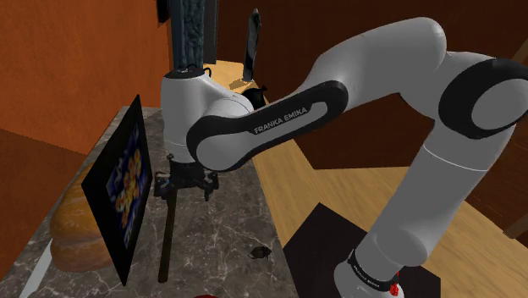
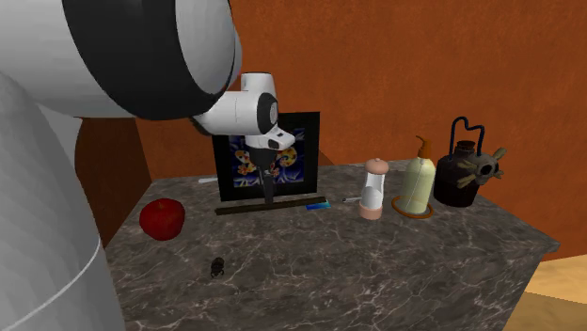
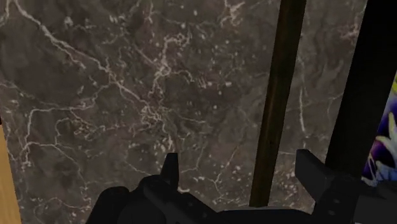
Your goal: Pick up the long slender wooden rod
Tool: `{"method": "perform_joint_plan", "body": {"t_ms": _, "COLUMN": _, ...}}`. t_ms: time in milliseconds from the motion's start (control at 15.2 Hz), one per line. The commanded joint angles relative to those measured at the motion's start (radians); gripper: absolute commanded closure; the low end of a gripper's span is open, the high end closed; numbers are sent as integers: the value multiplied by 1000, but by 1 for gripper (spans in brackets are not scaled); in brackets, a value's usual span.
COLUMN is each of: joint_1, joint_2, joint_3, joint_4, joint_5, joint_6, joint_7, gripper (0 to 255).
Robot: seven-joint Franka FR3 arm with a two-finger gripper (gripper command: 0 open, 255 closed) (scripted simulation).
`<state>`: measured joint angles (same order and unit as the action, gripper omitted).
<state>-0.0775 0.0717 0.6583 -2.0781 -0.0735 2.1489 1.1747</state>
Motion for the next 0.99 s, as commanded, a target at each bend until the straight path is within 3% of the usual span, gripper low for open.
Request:
{"method": "perform_joint_plan", "body": {"t_ms": 0, "joint_1": 20, "joint_2": 90, "joint_3": 1, "joint_4": 59, "joint_5": -64, "joint_6": 4, "joint_7": 97, "gripper": 0}}
{"method": "perform_joint_plan", "body": {"t_ms": 198, "joint_1": 74, "joint_2": 226, "joint_3": -23, "joint_4": 162, "joint_5": -150, "joint_6": -2, "joint_7": 218, "gripper": 0}}
{"method": "perform_joint_plan", "body": {"t_ms": 792, "joint_1": 94, "joint_2": 283, "joint_3": -47, "joint_4": 127, "joint_5": -197, "joint_6": 80, "joint_7": 249, "gripper": 0}}
{"method": "perform_joint_plan", "body": {"t_ms": 858, "joint_1": 94, "joint_2": 283, "joint_3": -47, "joint_4": 129, "joint_5": -196, "joint_6": 78, "joint_7": 248, "gripper": 255}}
{"method": "perform_joint_plan", "body": {"t_ms": 924, "joint_1": 94, "joint_2": 284, "joint_3": -47, "joint_4": 130, "joint_5": -197, "joint_6": 78, "joint_7": 248, "gripper": 255}}
